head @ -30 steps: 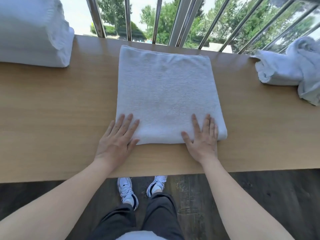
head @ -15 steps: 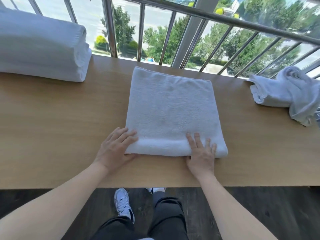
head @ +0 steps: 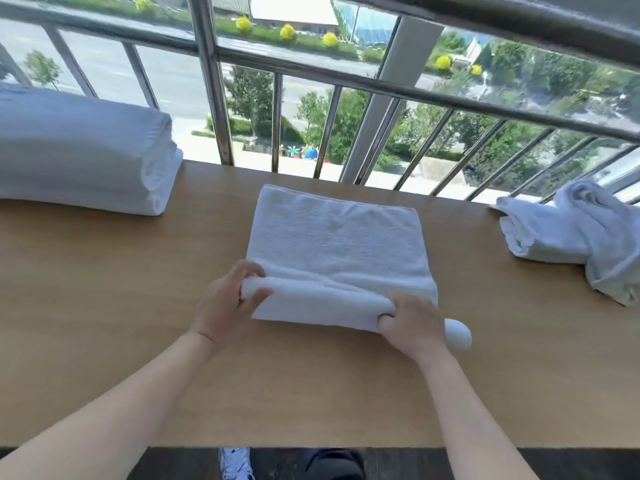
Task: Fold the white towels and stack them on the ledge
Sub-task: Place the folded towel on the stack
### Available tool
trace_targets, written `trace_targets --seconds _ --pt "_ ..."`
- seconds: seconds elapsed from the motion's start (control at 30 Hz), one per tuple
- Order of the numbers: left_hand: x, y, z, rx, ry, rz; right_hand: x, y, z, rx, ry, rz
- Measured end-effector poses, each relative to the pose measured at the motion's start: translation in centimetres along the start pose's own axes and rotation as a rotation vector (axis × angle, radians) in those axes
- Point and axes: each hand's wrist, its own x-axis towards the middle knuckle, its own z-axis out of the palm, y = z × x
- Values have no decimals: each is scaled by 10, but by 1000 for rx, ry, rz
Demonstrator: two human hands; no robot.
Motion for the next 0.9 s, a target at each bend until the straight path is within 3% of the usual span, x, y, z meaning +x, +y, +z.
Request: trace_targets --seconds 0.13,0.23,0.33,0.6,0.9 --pt "32 3 -1 -168 59 -27 48 7 -38 195 -68 -1" --pt "49 2 3 -103 14 -144 80 4 -61 255 -108 -29" --pt "70 3 12 -61 -7 -245 113 -1 -76 232 -156 -54" --pt "127 -2 30 -25 193 -488 198 -18 -90 175 -163 -151" --pt "169 -22 43 179 178 -550 266 -27 -57 135 -29 -254"
